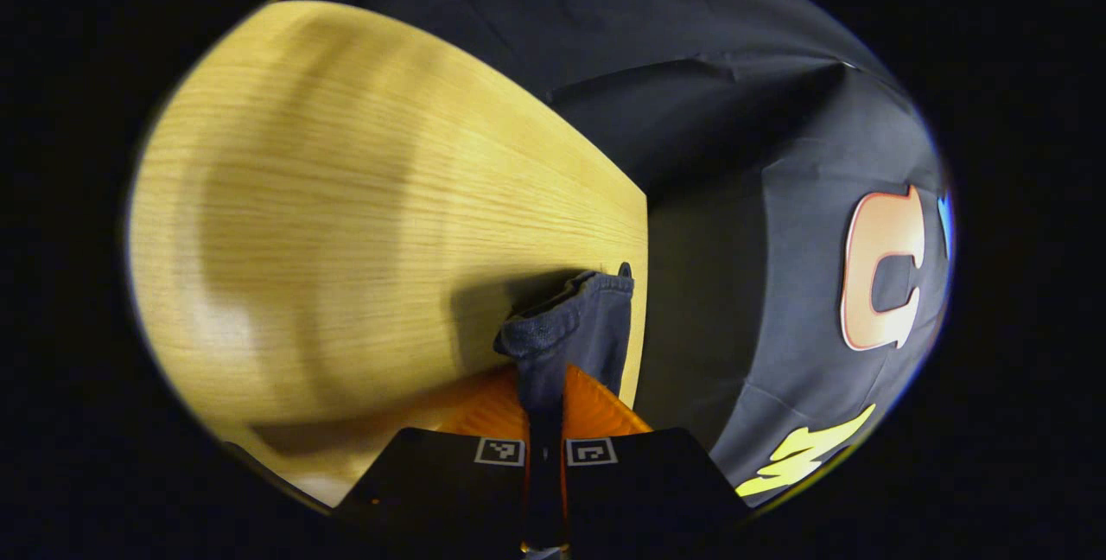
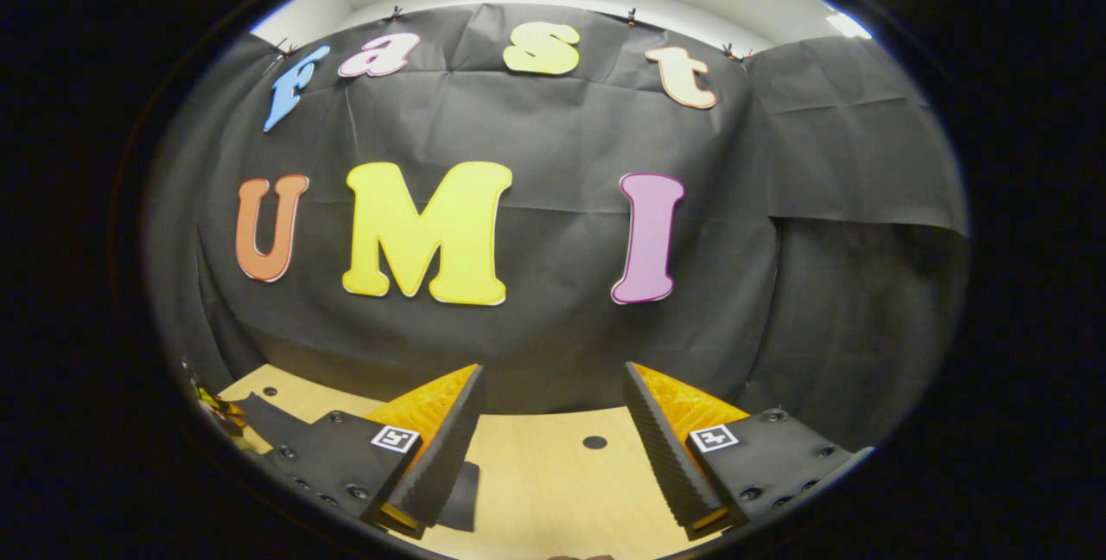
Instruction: Grasp the waist and the cuffs of the jeans and fold them to make the two legs overlap; first hold the waist and fold one-third of the jeans toward the cuffs, then hold the cuffs and fold the remaining one-third in the same direction to finish folding.
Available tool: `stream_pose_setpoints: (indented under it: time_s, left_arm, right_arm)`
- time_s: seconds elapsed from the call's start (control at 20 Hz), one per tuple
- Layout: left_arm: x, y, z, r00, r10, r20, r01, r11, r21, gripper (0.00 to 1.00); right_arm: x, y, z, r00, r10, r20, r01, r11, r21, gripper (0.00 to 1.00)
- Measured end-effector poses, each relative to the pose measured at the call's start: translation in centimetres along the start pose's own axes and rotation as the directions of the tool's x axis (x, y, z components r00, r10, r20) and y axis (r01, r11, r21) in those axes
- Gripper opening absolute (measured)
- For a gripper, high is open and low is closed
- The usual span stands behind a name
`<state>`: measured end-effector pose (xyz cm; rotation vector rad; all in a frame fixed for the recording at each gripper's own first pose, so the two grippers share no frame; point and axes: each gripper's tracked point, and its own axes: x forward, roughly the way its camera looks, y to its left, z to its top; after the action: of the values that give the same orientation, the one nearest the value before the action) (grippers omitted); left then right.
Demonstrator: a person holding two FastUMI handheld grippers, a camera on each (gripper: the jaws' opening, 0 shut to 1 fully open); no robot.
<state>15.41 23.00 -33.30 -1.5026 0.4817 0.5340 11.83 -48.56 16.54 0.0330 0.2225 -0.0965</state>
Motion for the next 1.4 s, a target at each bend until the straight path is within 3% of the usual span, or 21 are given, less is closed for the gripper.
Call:
stream_pose_setpoints:
  time_s: [0.2, 0.4, 0.75, 0.9, 1.1, 1.25, 1.4]
  left_arm:
    - [-2.2, -3.9, -1.1, 0.999, -0.038, 0.033, 0.03, 0.977, 0.211, 0.04]
    - [-5.4, -8.0, -2.7, 0.995, -0.081, 0.054, 0.053, 0.919, 0.392, 0.04]
    - [-9.5, -15.1, -10.6, 0.983, -0.178, 0.053, 0.101, 0.754, 0.649, 0.04]
    - [-10.3, -17.6, -14.5, 0.975, -0.22, 0.031, 0.125, 0.658, 0.743, 0.03]
    - [-11.4, -20.3, -20.6, 0.964, -0.262, -0.037, 0.187, 0.578, 0.794, 0.04]
    - [-11.3, -21.0, -25.1, 0.96, -0.269, -0.076, 0.204, 0.487, 0.849, 0.03]
    - [-11.1, -20.9, -30.8, 0.957, -0.251, -0.147, 0.249, 0.443, 0.861, 0.04]
  right_arm:
    - [0.1, -0.6, -0.3, 1.0, 0.007, -0.003, -0.007, 1.0, 0.005, 0.97]
    - [0.4, -1.0, -0.4, 1.0, 0.016, -0.003, -0.016, 1.0, 0.023, 0.98]
    - [-0.2, -4.2, -0.9, 1.0, -0.008, -0.008, 0.009, 0.998, 0.063, 0.97]
    - [-0.8, -6.3, -1.0, 1.0, -0.031, -0.003, 0.031, 0.997, 0.07, 0.99]
    - [-1.4, -8.7, -1.5, 0.999, -0.052, -0.008, 0.053, 0.995, 0.087, 0.96]
    - [-1.9, -10.6, -2.2, 0.998, -0.068, -0.016, 0.069, 0.994, 0.086, 0.96]
    - [-2.5, -12.8, -2.6, 0.996, -0.092, -0.021, 0.094, 0.991, 0.1, 0.98]
